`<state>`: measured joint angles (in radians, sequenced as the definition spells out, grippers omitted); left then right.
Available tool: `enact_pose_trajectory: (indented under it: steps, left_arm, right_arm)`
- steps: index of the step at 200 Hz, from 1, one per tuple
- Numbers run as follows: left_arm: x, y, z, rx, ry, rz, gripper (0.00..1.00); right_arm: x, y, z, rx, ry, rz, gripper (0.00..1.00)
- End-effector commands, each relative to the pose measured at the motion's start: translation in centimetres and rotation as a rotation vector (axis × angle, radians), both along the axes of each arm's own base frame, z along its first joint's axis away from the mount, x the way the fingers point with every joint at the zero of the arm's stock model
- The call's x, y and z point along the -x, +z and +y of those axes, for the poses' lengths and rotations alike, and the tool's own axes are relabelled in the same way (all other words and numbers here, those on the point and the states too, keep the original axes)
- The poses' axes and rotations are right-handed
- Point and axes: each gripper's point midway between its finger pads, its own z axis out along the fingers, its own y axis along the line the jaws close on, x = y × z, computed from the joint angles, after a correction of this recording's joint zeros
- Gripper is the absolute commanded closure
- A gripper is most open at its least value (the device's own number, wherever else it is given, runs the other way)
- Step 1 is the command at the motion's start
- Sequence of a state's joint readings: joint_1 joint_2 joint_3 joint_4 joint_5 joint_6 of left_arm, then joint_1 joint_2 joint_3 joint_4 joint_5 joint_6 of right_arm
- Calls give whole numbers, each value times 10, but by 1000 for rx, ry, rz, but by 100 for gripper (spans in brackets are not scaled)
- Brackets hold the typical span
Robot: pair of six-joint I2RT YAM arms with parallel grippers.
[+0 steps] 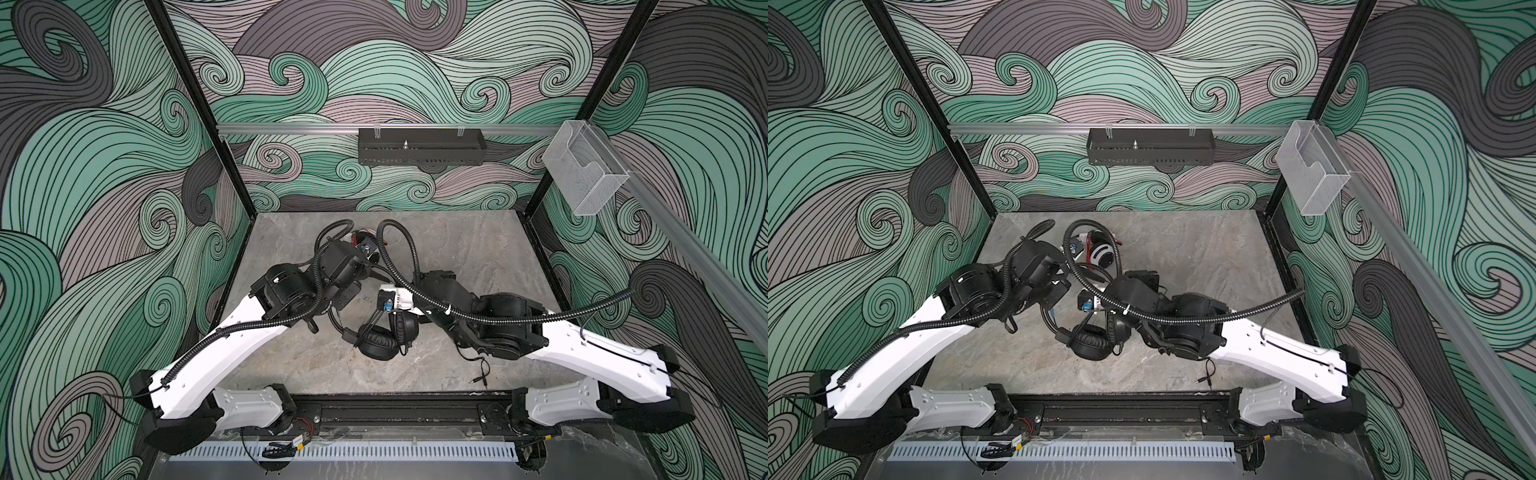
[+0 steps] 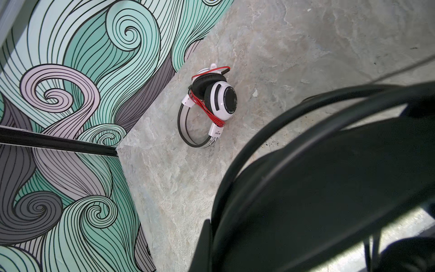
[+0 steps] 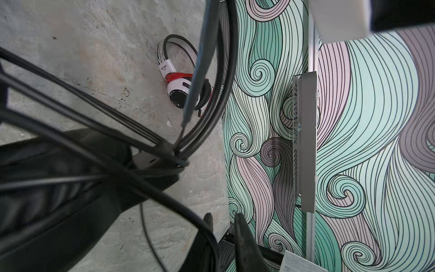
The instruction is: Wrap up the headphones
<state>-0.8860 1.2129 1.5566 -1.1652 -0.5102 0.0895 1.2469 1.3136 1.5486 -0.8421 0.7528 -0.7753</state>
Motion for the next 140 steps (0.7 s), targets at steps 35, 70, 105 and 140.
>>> enact_pose_trajectory:
  steps: [35,70,105,140]
  left_arm:
    - [22,42,-18,260,-85,1,100]
    - [26,51,-23,320,-96,12,100]
    - [28,71,-30,399,-104,4,100]
    - [39,98,-41,497,-165,23,100]
  right_arm:
    - [-20,4,-18,-280,-83,126,81]
    - [-29,-17,-18,-389,-101,209,81]
    - [-42,-33,-21,-551,-130,287,82]
    - [-50,-37,-15,-786,-92,387,79]
